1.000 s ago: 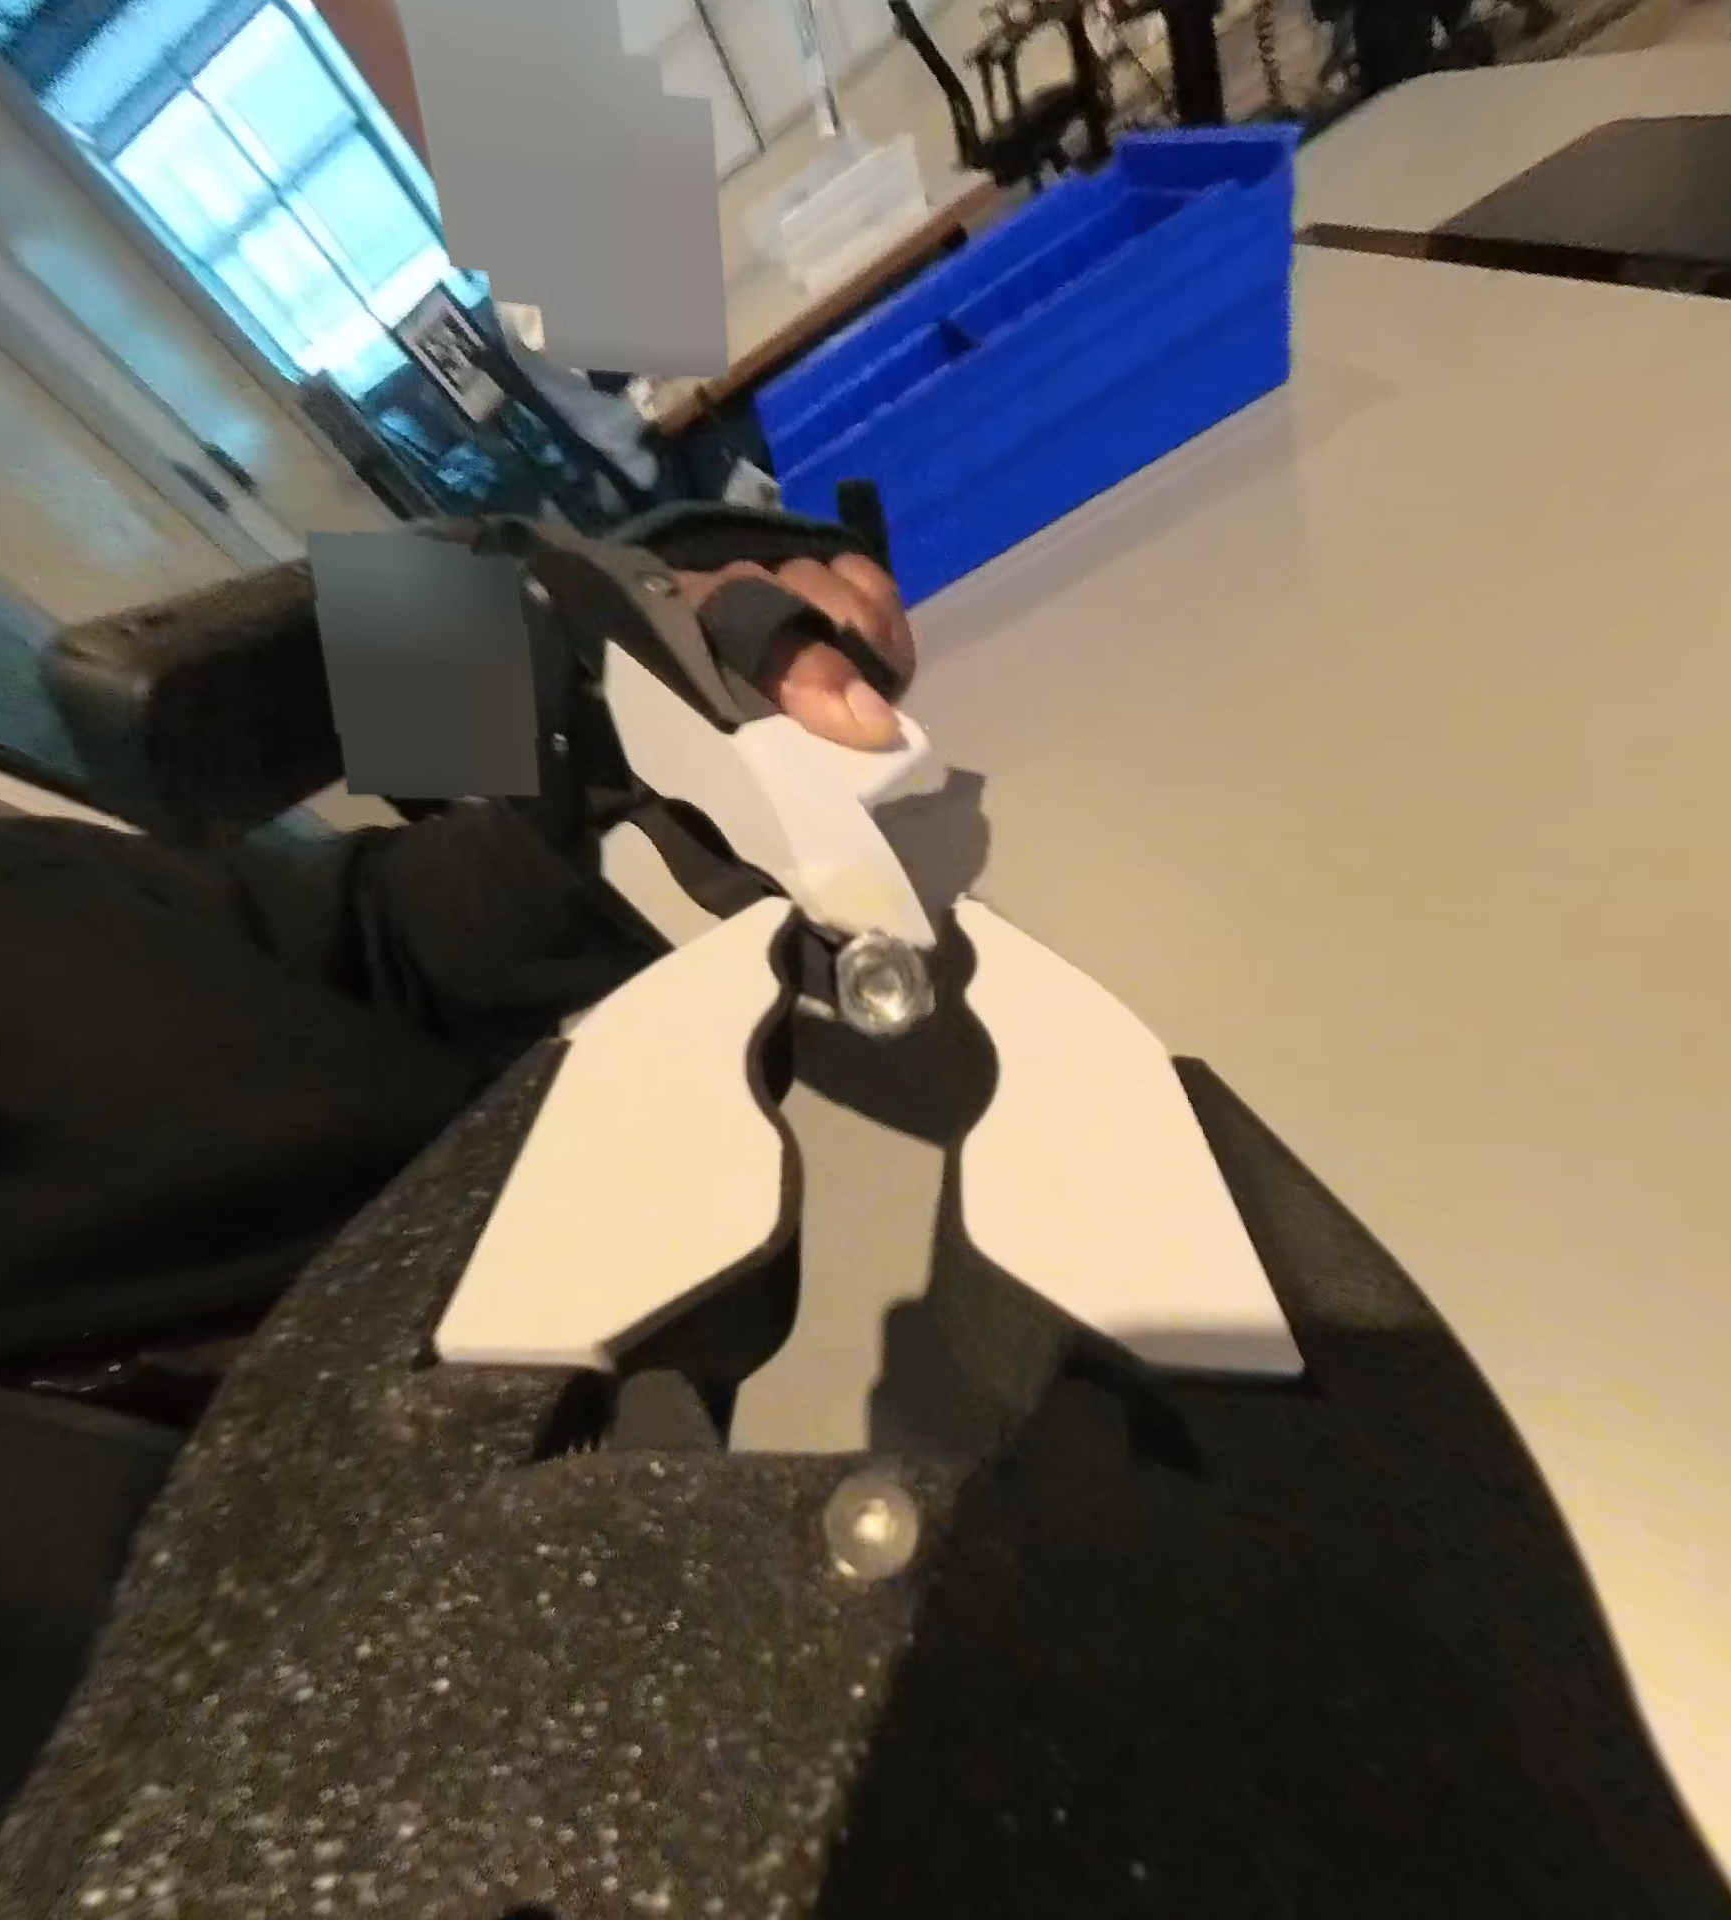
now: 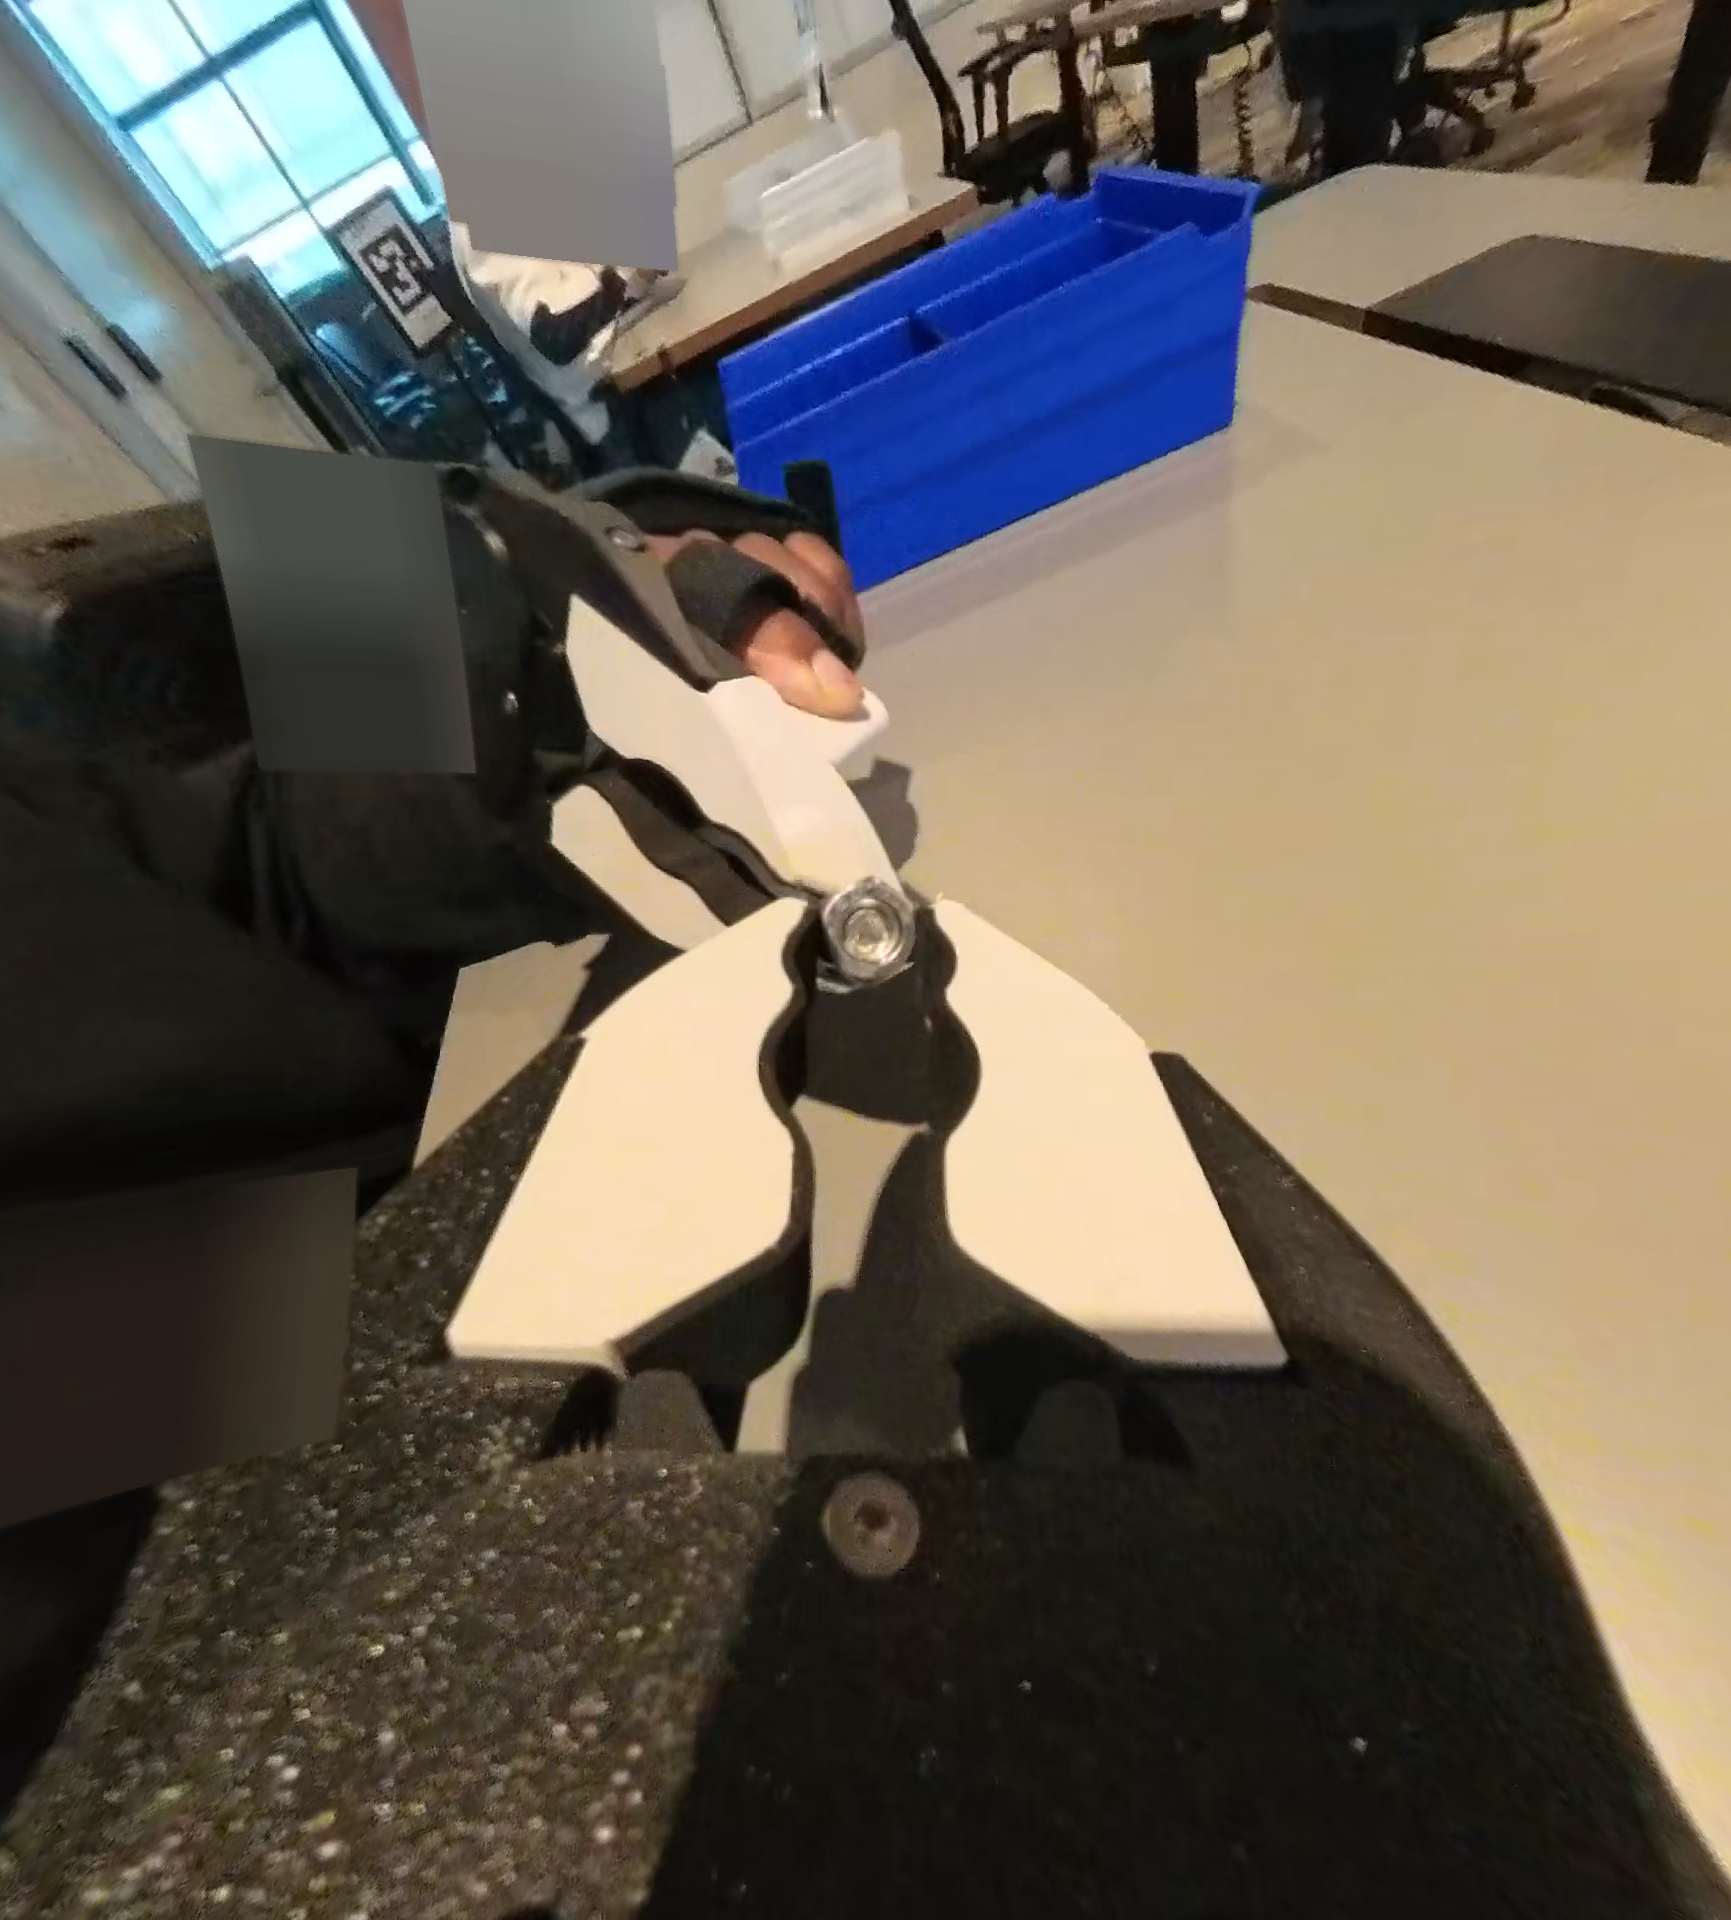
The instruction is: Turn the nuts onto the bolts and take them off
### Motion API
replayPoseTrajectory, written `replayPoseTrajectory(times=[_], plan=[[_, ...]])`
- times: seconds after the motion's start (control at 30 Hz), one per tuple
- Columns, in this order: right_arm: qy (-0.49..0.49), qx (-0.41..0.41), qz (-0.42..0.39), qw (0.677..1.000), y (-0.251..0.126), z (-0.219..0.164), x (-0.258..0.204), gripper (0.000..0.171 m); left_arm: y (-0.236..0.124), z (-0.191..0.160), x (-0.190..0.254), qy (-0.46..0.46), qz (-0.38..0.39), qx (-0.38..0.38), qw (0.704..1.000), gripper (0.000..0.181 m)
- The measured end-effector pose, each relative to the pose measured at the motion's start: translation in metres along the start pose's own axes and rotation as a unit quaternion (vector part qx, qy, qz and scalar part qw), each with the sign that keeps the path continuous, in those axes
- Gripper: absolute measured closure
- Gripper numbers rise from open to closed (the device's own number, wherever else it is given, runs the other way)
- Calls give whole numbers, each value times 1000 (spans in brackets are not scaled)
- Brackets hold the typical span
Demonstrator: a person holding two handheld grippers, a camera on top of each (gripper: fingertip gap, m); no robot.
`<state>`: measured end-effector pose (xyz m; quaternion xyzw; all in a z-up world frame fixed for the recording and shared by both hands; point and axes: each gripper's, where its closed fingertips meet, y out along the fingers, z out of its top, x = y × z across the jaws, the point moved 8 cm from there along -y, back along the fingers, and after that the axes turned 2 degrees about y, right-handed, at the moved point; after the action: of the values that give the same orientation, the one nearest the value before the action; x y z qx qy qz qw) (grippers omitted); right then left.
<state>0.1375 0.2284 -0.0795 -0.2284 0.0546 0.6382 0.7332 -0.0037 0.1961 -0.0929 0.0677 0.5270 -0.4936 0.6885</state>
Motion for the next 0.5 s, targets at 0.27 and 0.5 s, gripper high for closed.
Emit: replayPoseTrajectory(times=[0.27, 0.5], plan=[[-73, 41, 93, 992, -15, 4, -9, 144, -2, -5, 0, -104, -88, 97, 986, 165], [-104, 3, 129, 986, -12, -3, -16, 145, -9, -2, 3, -131, -152, 175, 964, 166]])
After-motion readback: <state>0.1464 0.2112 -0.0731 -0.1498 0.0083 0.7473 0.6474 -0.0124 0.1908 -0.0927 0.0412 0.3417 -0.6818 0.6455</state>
